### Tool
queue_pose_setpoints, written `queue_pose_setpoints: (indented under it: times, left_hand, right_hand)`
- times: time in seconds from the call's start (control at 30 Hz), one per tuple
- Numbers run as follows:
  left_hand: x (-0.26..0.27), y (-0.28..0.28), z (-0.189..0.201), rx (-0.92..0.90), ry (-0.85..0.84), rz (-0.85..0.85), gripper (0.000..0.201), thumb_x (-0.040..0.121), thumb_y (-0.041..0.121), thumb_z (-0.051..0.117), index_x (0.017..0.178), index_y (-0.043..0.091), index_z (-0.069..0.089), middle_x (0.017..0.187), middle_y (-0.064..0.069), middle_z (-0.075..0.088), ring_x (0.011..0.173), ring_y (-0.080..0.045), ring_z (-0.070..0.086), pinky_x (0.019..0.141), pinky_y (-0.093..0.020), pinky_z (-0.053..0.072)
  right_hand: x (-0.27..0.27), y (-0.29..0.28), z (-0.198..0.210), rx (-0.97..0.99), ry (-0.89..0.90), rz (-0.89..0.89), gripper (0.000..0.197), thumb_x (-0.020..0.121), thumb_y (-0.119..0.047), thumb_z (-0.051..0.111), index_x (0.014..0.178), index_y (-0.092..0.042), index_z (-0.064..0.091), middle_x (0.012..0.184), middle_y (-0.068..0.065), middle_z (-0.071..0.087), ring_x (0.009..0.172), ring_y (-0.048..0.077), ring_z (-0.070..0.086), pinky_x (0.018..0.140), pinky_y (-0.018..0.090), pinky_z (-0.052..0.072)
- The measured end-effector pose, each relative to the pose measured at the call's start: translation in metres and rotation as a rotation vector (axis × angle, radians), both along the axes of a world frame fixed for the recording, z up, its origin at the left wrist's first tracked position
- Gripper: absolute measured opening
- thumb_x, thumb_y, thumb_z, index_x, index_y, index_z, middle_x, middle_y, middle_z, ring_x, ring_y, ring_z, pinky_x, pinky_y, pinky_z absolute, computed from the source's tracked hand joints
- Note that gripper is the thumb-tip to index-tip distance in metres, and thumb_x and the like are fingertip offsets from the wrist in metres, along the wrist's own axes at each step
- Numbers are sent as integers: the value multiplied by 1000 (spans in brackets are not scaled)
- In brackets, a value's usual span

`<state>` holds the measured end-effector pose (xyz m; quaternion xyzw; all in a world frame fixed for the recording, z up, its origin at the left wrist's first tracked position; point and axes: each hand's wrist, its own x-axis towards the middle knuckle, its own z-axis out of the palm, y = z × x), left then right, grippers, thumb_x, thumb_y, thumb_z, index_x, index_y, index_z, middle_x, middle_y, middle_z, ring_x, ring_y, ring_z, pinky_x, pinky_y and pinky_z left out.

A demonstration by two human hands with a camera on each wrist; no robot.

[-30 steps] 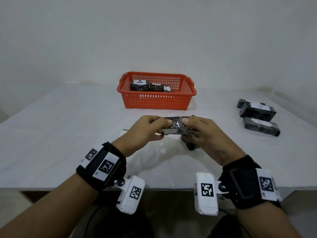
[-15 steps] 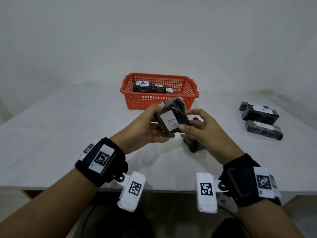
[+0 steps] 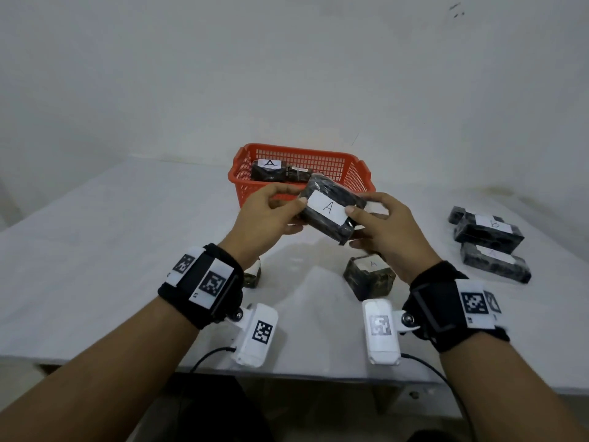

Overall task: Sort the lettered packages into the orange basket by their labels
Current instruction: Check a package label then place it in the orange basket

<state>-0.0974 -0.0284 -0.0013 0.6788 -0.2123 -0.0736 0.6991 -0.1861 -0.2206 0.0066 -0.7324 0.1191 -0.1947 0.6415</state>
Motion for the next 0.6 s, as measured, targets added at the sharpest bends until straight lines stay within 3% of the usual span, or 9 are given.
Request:
queue_pose_setpoints:
  times: [0.1, 0.2, 0.27, 0.33, 0.4, 0.47, 0.53, 0.6]
  left_hand:
    - [10, -4, 3, 27, -1, 6, 22, 99, 8, 66, 121, 12, 63, 102, -10, 74, 82, -23, 79, 75, -36, 66]
    - [24, -10, 10, 40, 14, 8, 25, 97, 5, 66, 121, 9, 62, 102, -8, 70, 86, -23, 77, 74, -35, 66]
    - [36, -14, 15, 37, 31, 9, 18, 96, 5, 67, 113, 8, 64, 106, -9, 69, 93, -24, 75, 76, -37, 66]
    - [51, -18, 23, 41, 30, 27, 12, 96, 10, 69, 108, 6, 65, 112, -12, 69, 95, -24, 75, 74, -37, 66]
    - [71, -22, 30, 69, 19, 73, 19, 97, 17, 71, 108, 3, 68, 109, -11, 70, 86, -22, 75, 66, -33, 66]
    - [93, -25, 39, 113, 17, 123, 19, 91, 24, 77, 97, 7, 71, 103, -10, 73, 86, -26, 77, 72, -41, 67]
    - [115, -27, 49, 168, 41, 171, 26, 74, 32, 81, 86, 10, 74, 98, -12, 77, 89, -31, 77, 81, -47, 65]
    - [137, -33, 60, 163, 96, 170, 34, 73, 31, 78, 89, 2, 72, 101, -15, 76, 84, -30, 76, 79, -42, 65]
  right_hand:
    - [17, -5, 4, -12, 24, -38, 35, 95, -19, 76, 113, -15, 47, 101, 14, 77, 56, 14, 70, 51, 24, 51]
    - [40, -11, 12, -11, 28, -44, 27, 94, -15, 75, 104, -12, 50, 96, 13, 73, 62, 20, 67, 51, 26, 51]
    - [55, -13, 19, 17, 48, -33, 22, 94, -14, 75, 102, -10, 55, 93, 12, 70, 71, 24, 67, 53, 28, 52]
    - [71, -14, 26, 56, 63, -1, 19, 95, -13, 74, 102, -9, 57, 93, 12, 69, 75, 25, 68, 53, 29, 53]
    - [88, -14, 33, 83, 85, 12, 18, 94, -11, 73, 101, -9, 57, 90, 10, 66, 69, 22, 66, 51, 29, 51]
    - [107, -13, 41, 91, 108, 7, 17, 94, -10, 73, 101, -9, 58, 87, 11, 65, 65, 22, 64, 50, 29, 50]
    - [126, -13, 50, 85, 148, -1, 13, 95, -10, 72, 93, -10, 60, 85, 11, 64, 64, 23, 62, 50, 28, 50]
    - [147, -16, 59, 110, 195, 4, 10, 95, -10, 72, 91, -9, 63, 85, 13, 64, 64, 23, 59, 47, 26, 52]
